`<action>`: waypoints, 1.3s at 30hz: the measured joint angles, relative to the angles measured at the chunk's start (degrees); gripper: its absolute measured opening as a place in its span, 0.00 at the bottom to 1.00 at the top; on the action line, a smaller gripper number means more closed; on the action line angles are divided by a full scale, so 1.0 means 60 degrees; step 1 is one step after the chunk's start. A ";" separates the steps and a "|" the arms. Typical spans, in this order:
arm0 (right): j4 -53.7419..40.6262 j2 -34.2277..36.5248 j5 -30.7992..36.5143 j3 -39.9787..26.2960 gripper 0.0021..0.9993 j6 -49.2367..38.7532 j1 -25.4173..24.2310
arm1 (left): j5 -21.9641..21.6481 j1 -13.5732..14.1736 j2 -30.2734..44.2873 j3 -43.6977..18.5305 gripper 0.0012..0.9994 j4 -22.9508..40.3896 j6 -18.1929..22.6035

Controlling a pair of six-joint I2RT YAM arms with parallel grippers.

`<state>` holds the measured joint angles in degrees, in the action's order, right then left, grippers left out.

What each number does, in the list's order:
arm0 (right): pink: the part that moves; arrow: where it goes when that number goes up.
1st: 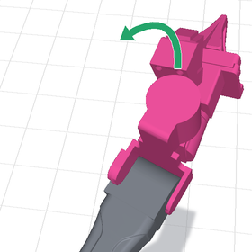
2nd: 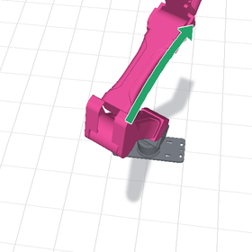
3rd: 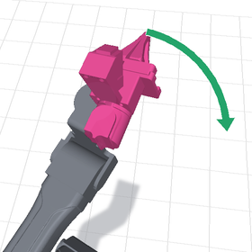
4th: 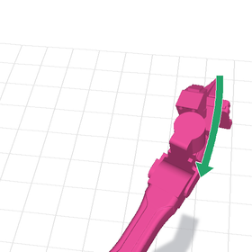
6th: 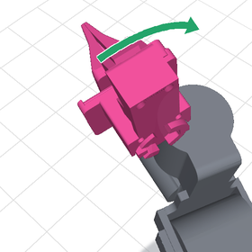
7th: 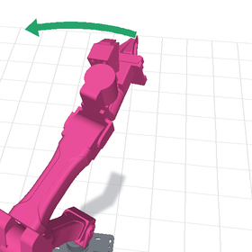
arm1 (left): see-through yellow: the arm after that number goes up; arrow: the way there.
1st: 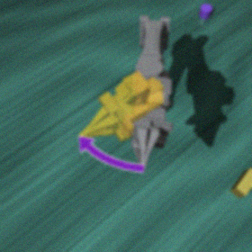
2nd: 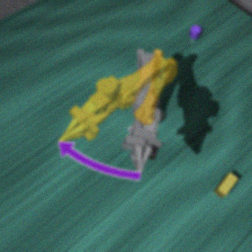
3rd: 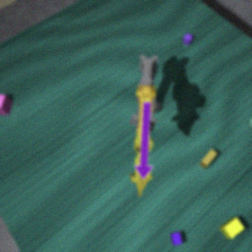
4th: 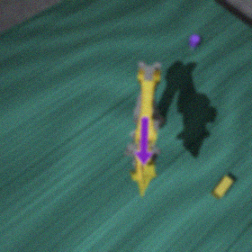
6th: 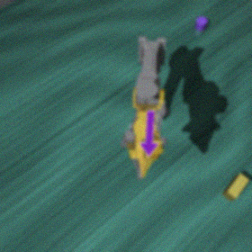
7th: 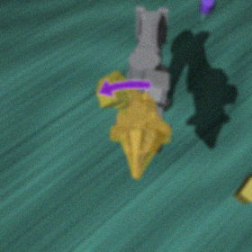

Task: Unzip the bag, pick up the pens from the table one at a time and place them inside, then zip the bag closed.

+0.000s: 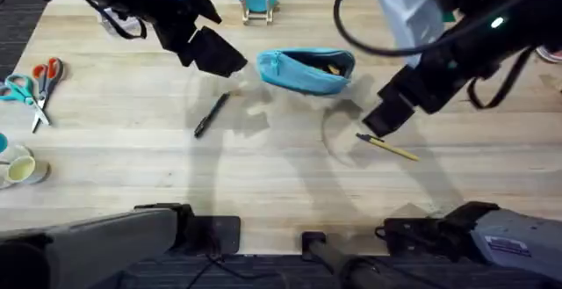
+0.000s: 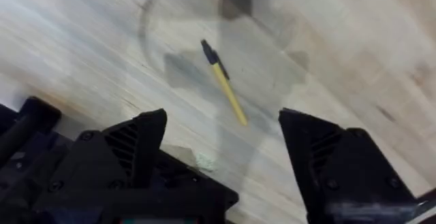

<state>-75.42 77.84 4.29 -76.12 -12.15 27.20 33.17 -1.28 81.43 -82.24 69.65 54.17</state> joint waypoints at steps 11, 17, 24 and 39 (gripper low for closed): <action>0.1787 0.0000 0.0000 0.2402 1.00 0.1082 0.0000 | 0.0000 0.0000 0.0000 0.0000 1.00 0.0000 0.0000; 0.2485 0.0000 0.0000 0.3091 1.00 0.1302 0.0000 | 0.0000 0.0000 0.0000 0.0000 1.00 0.0000 0.0000; 0.3153 0.0000 0.0000 0.3744 1.00 0.1515 0.0000 | 0.0000 0.0000 0.0000 0.0000 1.00 0.0000 0.0000; 0.3573 0.0011 -0.0285 0.4712 1.00 0.2903 0.0000 | 0.0000 0.0000 0.0000 0.0000 1.00 0.0000 0.0000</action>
<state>-53.98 77.91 2.59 -47.85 5.26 27.20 33.17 -1.28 81.43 -82.24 69.65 54.17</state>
